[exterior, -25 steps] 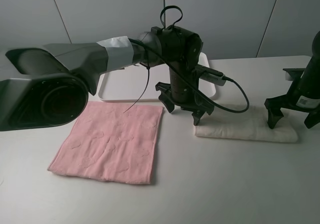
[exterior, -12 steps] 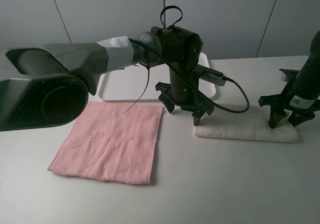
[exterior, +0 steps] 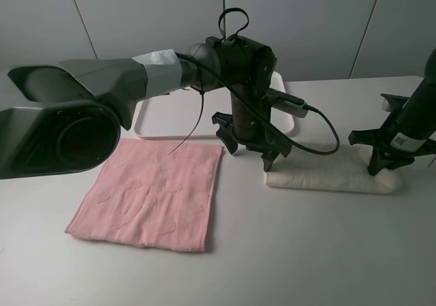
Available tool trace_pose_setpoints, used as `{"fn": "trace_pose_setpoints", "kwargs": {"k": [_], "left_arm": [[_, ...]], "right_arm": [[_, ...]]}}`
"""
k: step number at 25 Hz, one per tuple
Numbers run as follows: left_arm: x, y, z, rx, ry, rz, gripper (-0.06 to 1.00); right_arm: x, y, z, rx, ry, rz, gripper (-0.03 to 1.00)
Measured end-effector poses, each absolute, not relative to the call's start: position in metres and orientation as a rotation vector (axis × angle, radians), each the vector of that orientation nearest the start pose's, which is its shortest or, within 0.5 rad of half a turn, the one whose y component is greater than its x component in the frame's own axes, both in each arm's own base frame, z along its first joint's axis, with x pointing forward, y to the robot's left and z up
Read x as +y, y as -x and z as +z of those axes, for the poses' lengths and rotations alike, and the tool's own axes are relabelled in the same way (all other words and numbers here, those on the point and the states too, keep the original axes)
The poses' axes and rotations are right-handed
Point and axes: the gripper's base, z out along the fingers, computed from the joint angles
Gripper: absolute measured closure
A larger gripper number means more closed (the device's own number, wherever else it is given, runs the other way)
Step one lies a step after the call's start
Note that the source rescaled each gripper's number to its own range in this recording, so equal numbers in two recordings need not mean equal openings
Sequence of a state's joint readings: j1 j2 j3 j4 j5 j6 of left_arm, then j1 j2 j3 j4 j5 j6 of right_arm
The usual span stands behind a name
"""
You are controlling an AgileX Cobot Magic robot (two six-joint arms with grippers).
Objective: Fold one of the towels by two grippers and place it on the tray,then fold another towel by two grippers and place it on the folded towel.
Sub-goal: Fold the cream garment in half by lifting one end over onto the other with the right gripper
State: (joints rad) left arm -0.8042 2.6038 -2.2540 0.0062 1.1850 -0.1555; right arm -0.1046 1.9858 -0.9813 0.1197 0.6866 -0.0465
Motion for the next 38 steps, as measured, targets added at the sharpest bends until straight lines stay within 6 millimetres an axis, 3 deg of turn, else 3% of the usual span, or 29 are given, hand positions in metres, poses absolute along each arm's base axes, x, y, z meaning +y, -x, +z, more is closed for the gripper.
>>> {"fn": "trace_pose_setpoints", "kwargs": {"k": [20,31,38], "left_arm": [[-0.375,-0.362,0.1,2.87,-0.968,-0.078,-0.05],[-0.375,-0.362,0.1,2.872,-0.972,-0.076,-0.05],[-0.375,-0.362,0.1,2.864,-1.001,-0.073,-0.05]], "right_arm": [[-0.024,-0.311,0.098,3.152,-0.109,0.182,0.91],[-0.017,-0.303,0.149,3.039,-0.17,0.264,0.91],[-0.007,-0.299,0.156,3.052,-0.256,0.439,0.91]]}}
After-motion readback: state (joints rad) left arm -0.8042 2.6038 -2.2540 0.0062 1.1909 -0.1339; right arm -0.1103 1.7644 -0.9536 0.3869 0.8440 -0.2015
